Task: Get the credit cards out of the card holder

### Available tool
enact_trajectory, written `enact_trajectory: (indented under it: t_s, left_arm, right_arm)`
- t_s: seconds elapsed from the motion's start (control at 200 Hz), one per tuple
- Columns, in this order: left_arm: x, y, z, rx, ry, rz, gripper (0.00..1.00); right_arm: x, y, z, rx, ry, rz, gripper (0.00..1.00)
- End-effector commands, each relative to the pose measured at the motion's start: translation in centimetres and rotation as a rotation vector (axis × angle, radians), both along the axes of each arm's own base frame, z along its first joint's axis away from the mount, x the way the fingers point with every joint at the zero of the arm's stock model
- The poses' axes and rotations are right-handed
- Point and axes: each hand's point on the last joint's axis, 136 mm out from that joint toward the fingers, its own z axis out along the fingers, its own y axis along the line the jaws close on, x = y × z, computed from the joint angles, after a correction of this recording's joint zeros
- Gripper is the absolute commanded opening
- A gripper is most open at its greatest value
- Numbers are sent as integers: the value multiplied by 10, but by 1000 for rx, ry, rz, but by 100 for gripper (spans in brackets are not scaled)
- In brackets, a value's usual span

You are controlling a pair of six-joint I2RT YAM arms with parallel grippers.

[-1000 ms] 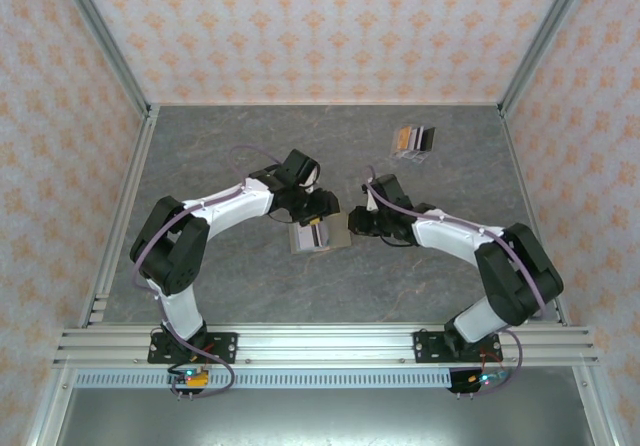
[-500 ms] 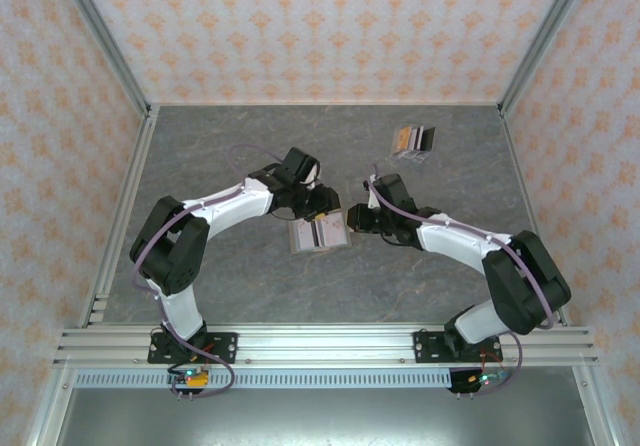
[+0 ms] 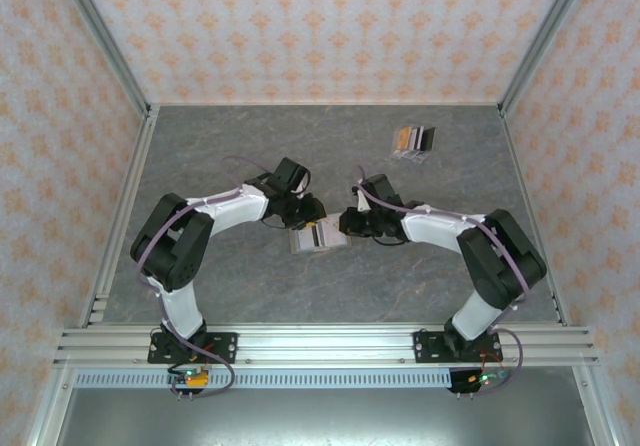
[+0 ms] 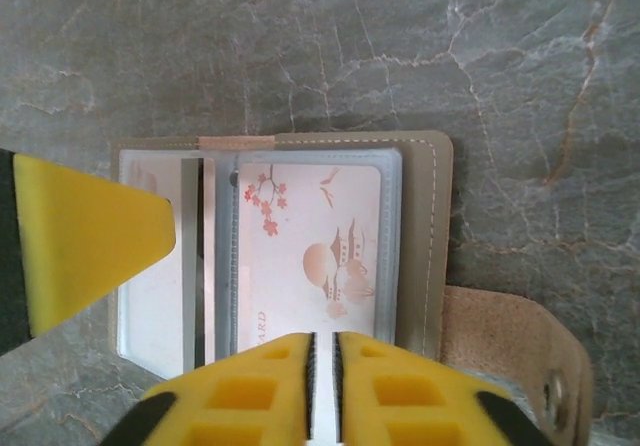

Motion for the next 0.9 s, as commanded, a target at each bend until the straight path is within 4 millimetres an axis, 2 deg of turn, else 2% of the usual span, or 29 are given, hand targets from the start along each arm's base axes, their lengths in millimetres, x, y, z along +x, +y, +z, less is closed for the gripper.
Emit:
enact_trajectory:
  t_s: [0.0,0.425,0.616,0.896]
  left_arm:
    - [1,-3,-8,-13,8,-4,29]
    - [-6,-2,-25,12,39,-38,30]
    - [-9,0,-33,28,44,-64,30]
    - [-6,-6,-21,-17,2,-95,30]
  right_arm:
    - [5,-2,-5,-52,20,-17,21]
    - [3,2,-22,-85,74,3,24]
    - [2,5,-27,-92,88,17,20]
    - [1,3,-34,-122,108,14,18]
